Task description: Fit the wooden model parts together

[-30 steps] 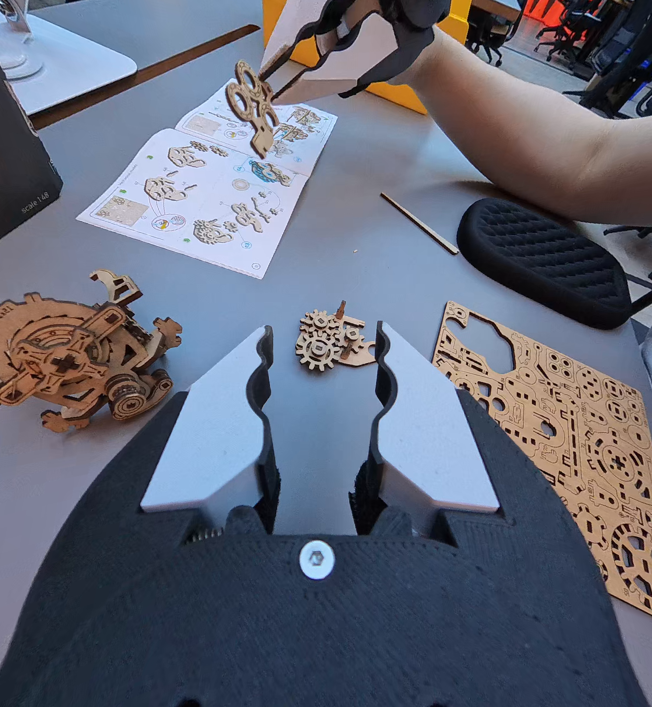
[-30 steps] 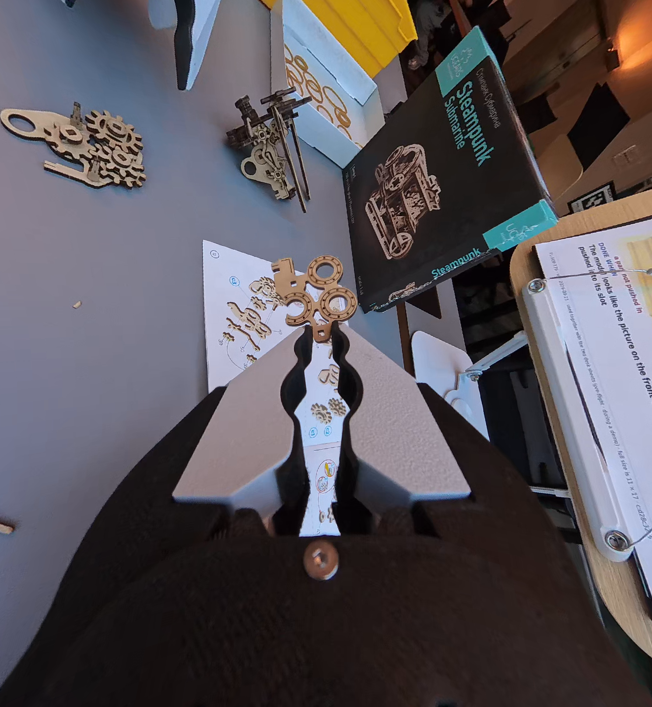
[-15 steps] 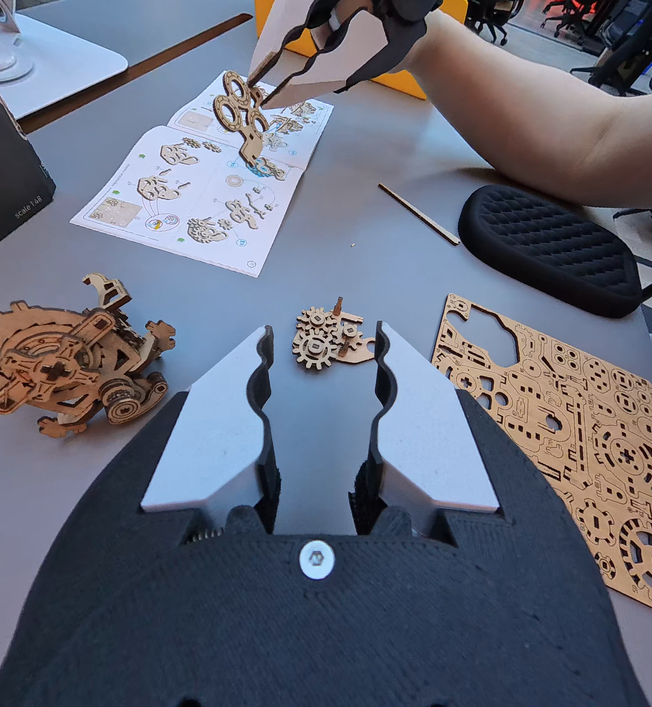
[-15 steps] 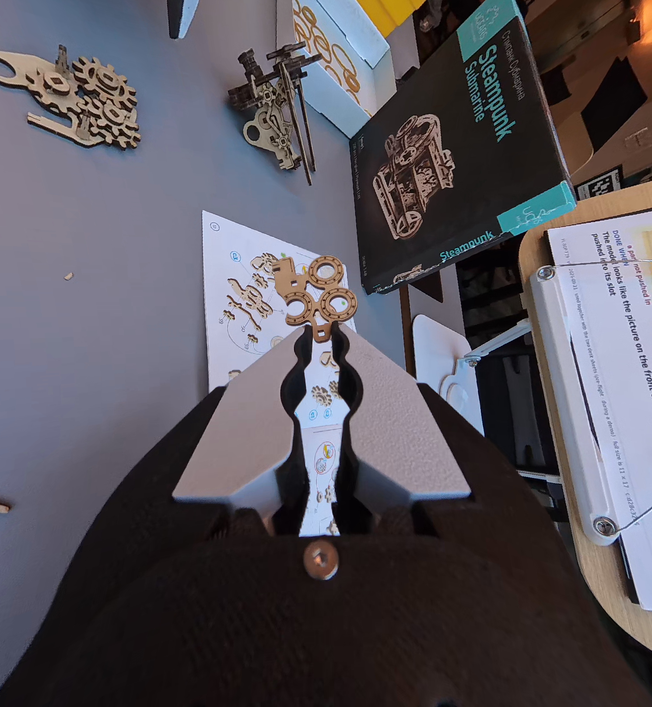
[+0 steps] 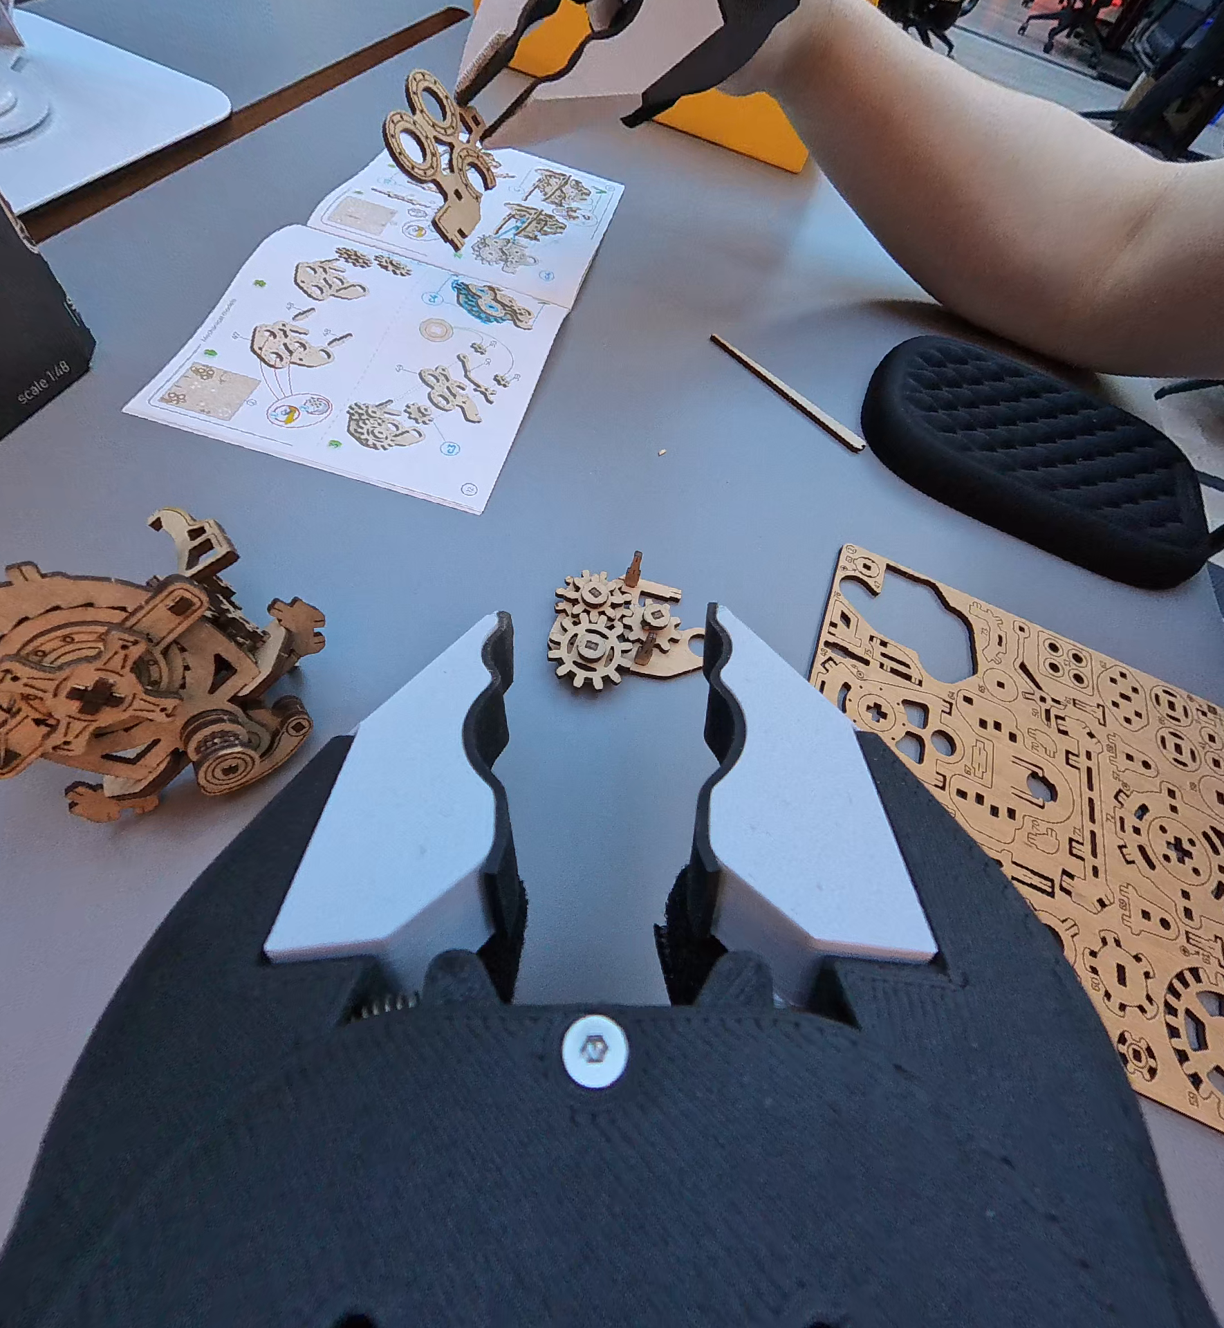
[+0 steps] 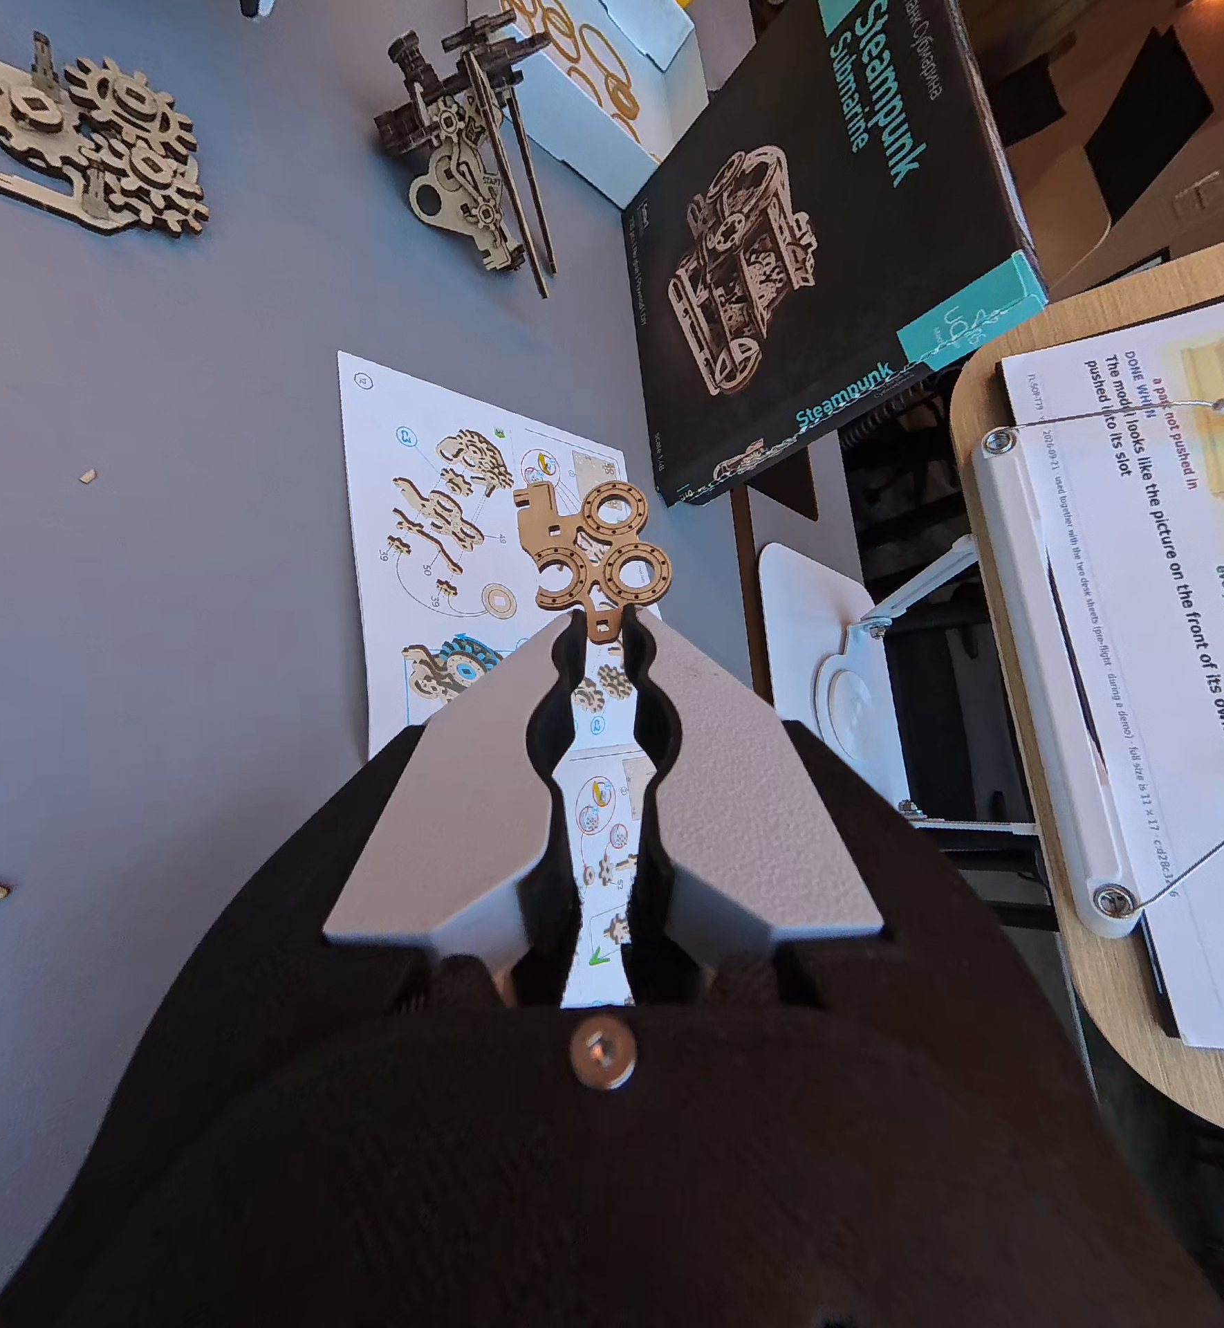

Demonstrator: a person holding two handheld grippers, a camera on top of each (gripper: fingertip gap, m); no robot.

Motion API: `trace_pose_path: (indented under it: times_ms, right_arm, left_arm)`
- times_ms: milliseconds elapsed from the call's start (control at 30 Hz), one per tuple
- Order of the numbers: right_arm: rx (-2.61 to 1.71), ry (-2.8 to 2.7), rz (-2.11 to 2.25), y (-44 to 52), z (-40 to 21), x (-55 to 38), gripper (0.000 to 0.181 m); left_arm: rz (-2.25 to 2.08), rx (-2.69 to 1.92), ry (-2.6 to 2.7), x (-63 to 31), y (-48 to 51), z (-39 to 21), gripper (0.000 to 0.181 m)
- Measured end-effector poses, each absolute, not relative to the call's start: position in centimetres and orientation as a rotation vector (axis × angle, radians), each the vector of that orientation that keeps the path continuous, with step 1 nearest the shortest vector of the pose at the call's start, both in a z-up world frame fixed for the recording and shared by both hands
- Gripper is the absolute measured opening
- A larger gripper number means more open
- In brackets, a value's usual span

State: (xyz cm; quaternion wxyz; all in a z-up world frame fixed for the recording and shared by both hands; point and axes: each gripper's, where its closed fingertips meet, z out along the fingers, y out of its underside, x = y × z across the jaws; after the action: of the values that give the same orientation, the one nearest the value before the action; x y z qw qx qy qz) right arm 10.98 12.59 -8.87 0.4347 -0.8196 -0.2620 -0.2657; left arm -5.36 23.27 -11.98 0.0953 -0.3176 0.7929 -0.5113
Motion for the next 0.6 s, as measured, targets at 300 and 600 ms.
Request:
trace_pose_path:
  times_ms: [300, 600]
  right_arm:
    - [-2.07, -0.662, -0.647, 12.62, -9.63, 10.87, 0.009]
    - [-2.055, -0.627, -0.612, 12.99, -9.24, 10.58, 0.009]
  left_arm:
    - [-1.507, -0.942, 2.353, -5.37, 23.3, -12.05, 0.052]
    - [-1.501, -0.946, 2.355, -5.35, 23.35, -12.13, 0.052]
